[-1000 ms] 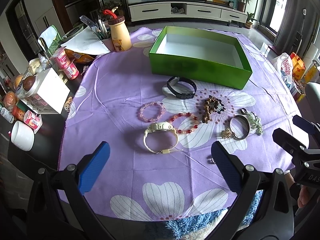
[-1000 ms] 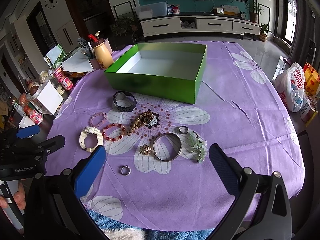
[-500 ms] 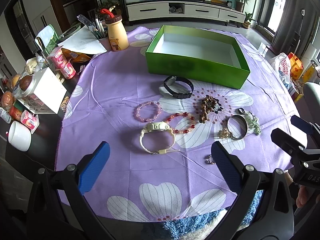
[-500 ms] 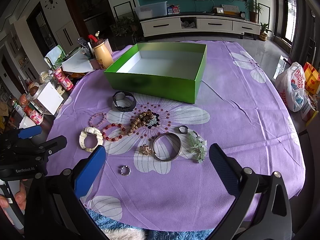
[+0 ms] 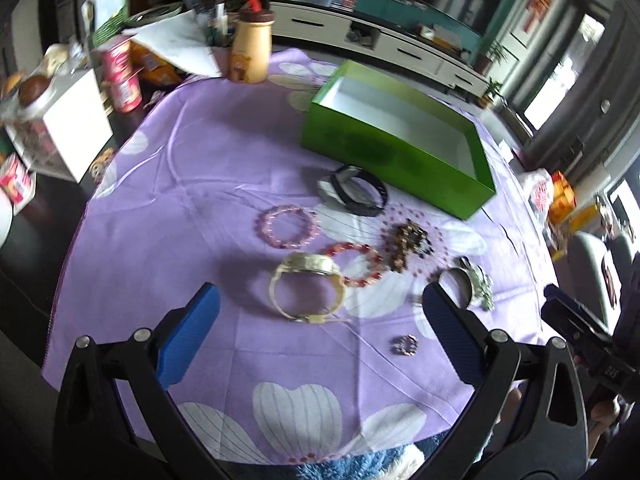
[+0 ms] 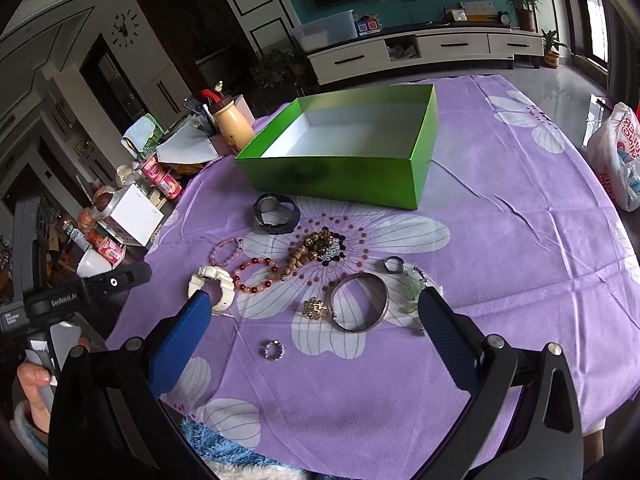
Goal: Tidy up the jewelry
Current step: 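Grasp the cream watch with the left tool while the right tool grasps a small ring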
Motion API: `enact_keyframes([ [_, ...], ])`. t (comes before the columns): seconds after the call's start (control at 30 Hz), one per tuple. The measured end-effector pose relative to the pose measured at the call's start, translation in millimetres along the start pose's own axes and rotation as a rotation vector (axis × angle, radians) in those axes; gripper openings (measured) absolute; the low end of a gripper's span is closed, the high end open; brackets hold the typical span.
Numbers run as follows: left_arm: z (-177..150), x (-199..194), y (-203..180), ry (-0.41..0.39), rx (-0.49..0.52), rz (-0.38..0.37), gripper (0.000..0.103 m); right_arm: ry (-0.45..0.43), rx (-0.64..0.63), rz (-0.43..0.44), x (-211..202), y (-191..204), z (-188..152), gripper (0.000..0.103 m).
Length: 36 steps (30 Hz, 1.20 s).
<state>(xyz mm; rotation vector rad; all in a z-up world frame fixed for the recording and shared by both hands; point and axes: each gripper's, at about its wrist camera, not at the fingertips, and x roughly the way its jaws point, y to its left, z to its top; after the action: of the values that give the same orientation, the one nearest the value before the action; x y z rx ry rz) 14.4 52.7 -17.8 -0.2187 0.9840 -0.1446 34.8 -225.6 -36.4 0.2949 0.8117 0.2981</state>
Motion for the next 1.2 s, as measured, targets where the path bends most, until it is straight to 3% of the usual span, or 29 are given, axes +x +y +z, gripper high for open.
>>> enact_keyframes([
  [0.2, -7.1, 15.3, 24.1, 0.01, -0.034, 0.055, 0.101, 0.007, -0.037, 0.004, 11.4, -4.8, -11.6, 0.1],
  [0.27, -9.8, 25.4, 29.7, 0.026, -0.044, 0.068, 0.096, 0.016, -0.073, 0.019, 17.0, -1.8, -16.4, 0.097],
  [0.47, -16.1, 57.7, 30.5, 0.089, -0.026, 0.101, 0.078, 0.093, -0.13, 0.115, 40.1, 11.0, -31.6, 0.076],
  [0.6, -16.6, 75.1, 27.0, 0.101, 0.0, 0.133, 0.075, 0.155, -0.193, 0.169, 58.1, 27.1, -45.2, 0.057],
  [0.87, -16.9, 93.9, 20.9, 0.091, 0.086, 0.198, 0.049, 0.201, -0.363, 0.087, 87.3, 53.6, -65.9, 0.037],
  [1.03, -16.0, 96.6, 15.6, 0.066, 0.135, 0.22, 0.036, 0.173, -0.447, 0.012, 93.1, 61.5, -71.4, 0.024],
  [1.2, -19.2, 97.2, 6.7, 0.043, 0.176, 0.205, 0.018, 0.155, -0.45, 0.004, 96.1, 60.3, -69.0, 0.021],
])
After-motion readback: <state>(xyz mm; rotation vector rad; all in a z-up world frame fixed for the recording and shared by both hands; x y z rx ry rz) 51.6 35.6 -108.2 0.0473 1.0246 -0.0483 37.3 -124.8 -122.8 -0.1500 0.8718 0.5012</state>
